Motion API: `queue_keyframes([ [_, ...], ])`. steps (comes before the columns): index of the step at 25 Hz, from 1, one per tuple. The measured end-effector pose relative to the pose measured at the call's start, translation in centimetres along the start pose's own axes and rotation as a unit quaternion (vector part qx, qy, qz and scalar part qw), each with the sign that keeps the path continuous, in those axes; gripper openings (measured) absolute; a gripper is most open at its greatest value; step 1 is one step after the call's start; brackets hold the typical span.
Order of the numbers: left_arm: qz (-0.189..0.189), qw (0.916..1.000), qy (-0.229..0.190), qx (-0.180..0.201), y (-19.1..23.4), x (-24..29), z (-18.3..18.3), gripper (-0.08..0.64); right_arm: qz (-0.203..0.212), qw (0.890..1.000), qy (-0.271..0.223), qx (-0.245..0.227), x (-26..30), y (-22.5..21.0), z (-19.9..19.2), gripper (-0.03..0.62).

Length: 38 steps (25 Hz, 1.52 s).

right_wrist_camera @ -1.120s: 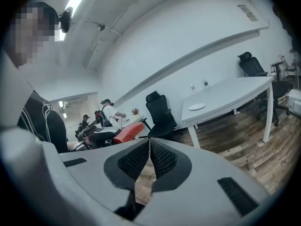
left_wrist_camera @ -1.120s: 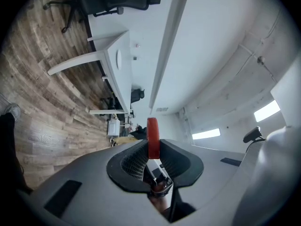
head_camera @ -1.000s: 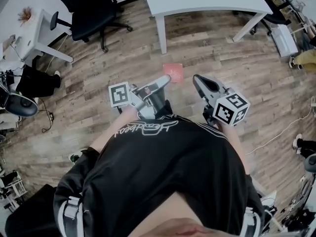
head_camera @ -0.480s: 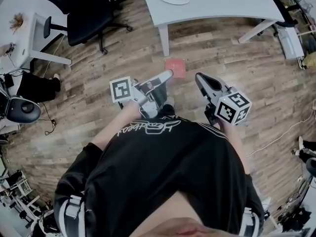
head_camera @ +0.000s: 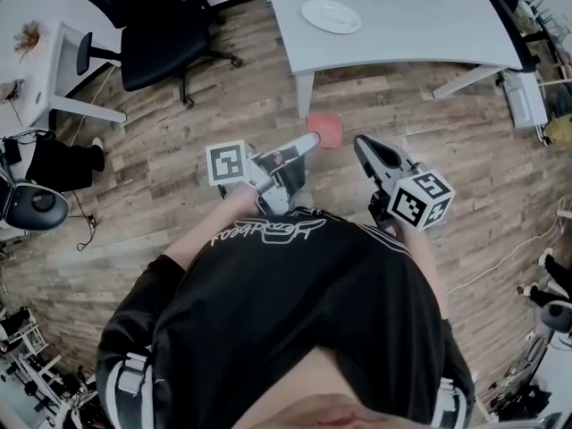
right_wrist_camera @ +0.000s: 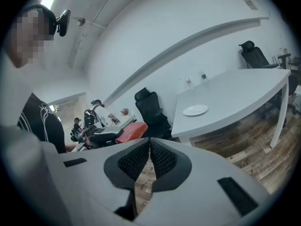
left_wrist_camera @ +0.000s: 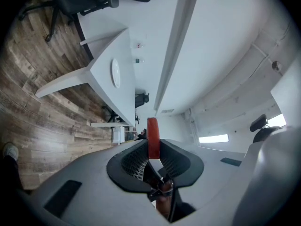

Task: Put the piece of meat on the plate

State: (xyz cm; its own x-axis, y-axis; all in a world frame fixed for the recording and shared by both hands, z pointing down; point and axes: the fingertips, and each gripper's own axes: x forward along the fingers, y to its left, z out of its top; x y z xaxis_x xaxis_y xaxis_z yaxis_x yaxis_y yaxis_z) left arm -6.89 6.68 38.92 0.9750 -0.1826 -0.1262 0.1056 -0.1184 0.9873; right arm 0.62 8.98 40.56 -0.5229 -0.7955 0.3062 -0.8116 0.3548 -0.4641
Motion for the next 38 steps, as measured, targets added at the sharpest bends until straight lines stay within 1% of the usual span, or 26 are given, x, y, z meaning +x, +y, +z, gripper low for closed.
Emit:
queue_keyframes([
  [8, 0.009, 0.9998, -0.019, -0.004, 1.2, -0.6, 2.3, 0.078, 0.012, 1.000, -0.002, 0.006, 1.9, -1.2, 0.8, 0.014],
  [13, 0.011, 0.9995, -0.030, 0.003, 1.5, 0.4, 3.9, 0.078, 0.022, 1.000, -0.003, 0.007, 3.0, -2.7, 1.8, 0.015],
  [18, 0.012, 0.9991, -0.040, 0.003, 1.7, 2.8, 6.1, 0.078, 0.034, 0.999, 0.002, 0.007, 4.4, -5.1, 3.7, 0.014],
  [22, 0.021, 0.9986, -0.048, 0.007, 2.4, 5.3, 8.8, 0.078, 0.042, 0.999, 0.009, 0.010, 5.9, -7.9, 6.0, 0.015],
  [26, 0.025, 0.9978, -0.062, -0.004, 3.6, 7.5, 11.7, 0.078, 0.051, 0.998, 0.024, 0.016, 8.1, -10.3, 7.5, 0.014],
  [31, 0.030, 0.9967, -0.074, -0.016, 4.7, 10.3, 14.3, 0.078, 0.060, 0.998, 0.035, 0.012, 9.9, -13.5, 9.9, 0.014],
  [38, 0.034, 0.9945, -0.098, -0.015, 5.8, 13.3, 18.1, 0.078, 0.072, 0.996, 0.048, 0.007, 12.2, -17.1, 12.7, 0.014],
])
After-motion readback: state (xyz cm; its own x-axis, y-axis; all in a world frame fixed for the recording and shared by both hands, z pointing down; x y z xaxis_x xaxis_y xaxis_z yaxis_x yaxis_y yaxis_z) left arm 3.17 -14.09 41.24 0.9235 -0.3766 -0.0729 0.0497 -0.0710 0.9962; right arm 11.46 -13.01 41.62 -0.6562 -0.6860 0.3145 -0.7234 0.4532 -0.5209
